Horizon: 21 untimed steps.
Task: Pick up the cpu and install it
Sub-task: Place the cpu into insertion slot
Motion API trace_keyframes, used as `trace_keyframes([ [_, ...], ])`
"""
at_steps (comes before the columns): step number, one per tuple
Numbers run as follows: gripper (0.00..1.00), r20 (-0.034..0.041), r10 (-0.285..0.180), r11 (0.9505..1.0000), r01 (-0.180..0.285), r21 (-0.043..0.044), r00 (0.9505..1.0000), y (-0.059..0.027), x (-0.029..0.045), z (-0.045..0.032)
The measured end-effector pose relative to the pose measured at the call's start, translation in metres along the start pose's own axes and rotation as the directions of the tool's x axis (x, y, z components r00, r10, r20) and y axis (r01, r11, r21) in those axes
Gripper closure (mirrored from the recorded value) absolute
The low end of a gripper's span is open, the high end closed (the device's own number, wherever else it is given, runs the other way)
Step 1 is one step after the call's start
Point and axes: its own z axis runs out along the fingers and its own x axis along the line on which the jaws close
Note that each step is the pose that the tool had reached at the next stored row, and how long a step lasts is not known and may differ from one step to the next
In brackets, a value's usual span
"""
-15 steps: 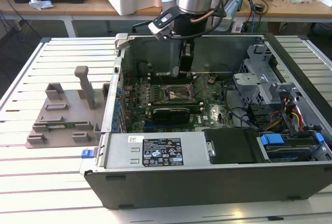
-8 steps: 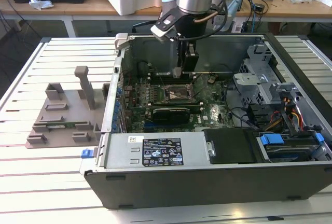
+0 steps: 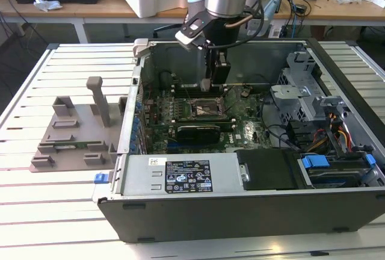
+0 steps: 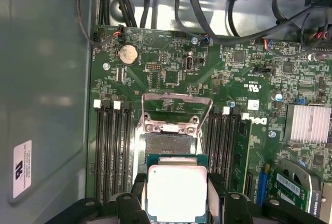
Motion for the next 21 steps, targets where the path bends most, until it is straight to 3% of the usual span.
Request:
trace_keyframes([
  [21, 0.45, 0.0001, 0.0, 1.0, 0.0, 0.0001, 1.0, 0.0013, 0.0009, 0.0207],
])
